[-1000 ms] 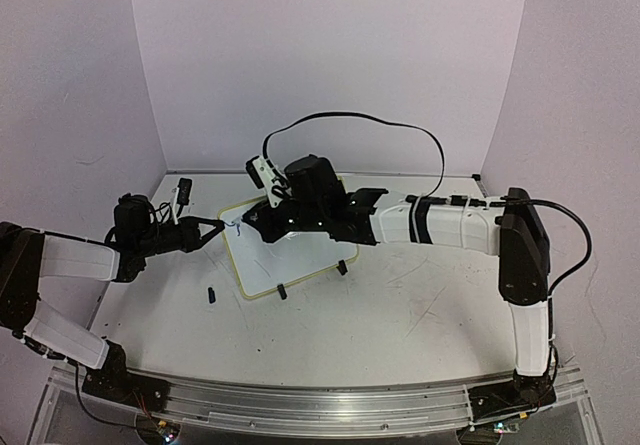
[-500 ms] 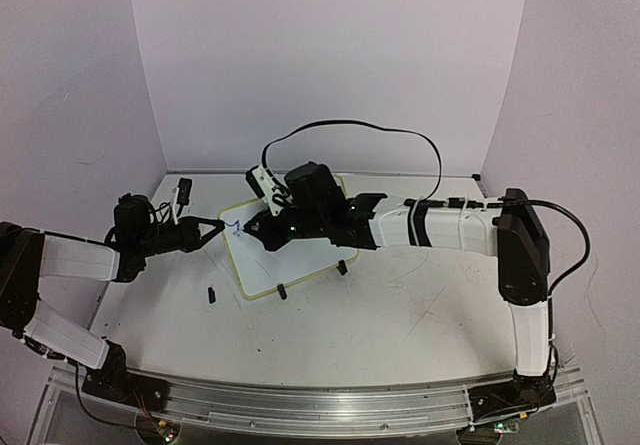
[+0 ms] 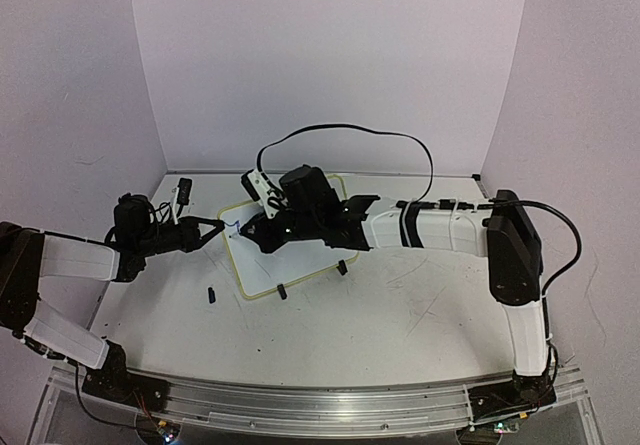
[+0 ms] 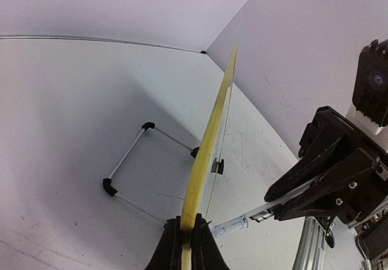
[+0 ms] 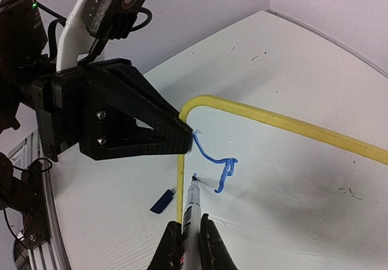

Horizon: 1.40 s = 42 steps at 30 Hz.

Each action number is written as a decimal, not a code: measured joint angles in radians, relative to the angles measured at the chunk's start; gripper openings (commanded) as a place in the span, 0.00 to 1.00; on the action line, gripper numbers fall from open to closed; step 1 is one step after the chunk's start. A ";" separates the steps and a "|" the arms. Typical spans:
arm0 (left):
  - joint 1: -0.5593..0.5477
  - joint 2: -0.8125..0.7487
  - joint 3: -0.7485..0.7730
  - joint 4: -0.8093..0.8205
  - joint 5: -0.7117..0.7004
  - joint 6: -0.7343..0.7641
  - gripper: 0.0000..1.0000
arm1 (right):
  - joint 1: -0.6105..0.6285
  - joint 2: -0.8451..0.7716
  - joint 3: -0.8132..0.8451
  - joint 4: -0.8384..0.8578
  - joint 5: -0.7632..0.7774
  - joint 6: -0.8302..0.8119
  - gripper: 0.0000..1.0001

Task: Write a sentence on the whiteboard
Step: Write on the whiteboard with the whiteboard marker without the cap.

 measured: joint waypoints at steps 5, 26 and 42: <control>0.000 0.000 0.000 0.000 0.000 0.000 0.00 | 0.003 0.001 0.000 -0.002 0.017 0.000 0.00; 0.000 0.000 0.000 -0.001 -0.001 0.000 0.00 | 0.006 -0.018 -0.051 -0.001 0.050 -0.001 0.00; 0.000 0.000 0.000 -0.001 -0.004 0.000 0.00 | 0.002 -0.025 -0.051 0.000 0.073 -0.001 0.00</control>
